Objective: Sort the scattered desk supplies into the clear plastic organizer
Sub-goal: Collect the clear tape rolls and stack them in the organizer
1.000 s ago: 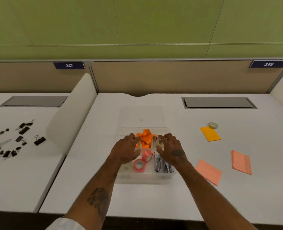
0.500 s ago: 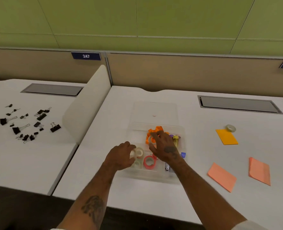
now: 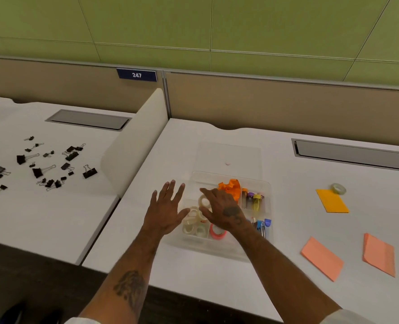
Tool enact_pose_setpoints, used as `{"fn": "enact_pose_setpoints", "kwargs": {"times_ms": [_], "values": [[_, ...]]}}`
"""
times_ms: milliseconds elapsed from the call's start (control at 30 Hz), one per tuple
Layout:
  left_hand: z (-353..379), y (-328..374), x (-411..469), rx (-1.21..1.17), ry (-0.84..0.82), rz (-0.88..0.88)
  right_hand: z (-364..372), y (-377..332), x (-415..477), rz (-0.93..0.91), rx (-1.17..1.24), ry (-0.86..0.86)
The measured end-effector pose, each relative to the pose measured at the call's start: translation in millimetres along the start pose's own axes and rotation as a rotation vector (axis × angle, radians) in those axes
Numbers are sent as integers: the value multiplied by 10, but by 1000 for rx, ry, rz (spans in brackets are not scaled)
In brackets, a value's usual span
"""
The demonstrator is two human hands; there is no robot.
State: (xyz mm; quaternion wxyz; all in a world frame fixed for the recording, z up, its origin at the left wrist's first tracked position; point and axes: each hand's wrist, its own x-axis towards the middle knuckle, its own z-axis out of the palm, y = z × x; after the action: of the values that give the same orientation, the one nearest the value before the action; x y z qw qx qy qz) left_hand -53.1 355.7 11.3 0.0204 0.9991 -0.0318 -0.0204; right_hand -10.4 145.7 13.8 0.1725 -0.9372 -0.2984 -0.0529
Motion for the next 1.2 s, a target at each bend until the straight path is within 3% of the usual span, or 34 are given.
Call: {"fn": "enact_pose_setpoints", "kwargs": {"times_ms": [233, 567, 933, 1200], "values": [[11, -30, 30, 8, 40, 3, 67, 15, 9, 101, -32, -85], [-55, 290, 267, -23, 49, 119, -184, 394, -332, 326, -118, -56], [-27, 1255, 778, -44, 26, 327, -506, 1183, -964, 580, -261, -36], [193, 1994, 1220, -56, -2, 309, -756, 1973, -1252, 696, -278, -39]]}}
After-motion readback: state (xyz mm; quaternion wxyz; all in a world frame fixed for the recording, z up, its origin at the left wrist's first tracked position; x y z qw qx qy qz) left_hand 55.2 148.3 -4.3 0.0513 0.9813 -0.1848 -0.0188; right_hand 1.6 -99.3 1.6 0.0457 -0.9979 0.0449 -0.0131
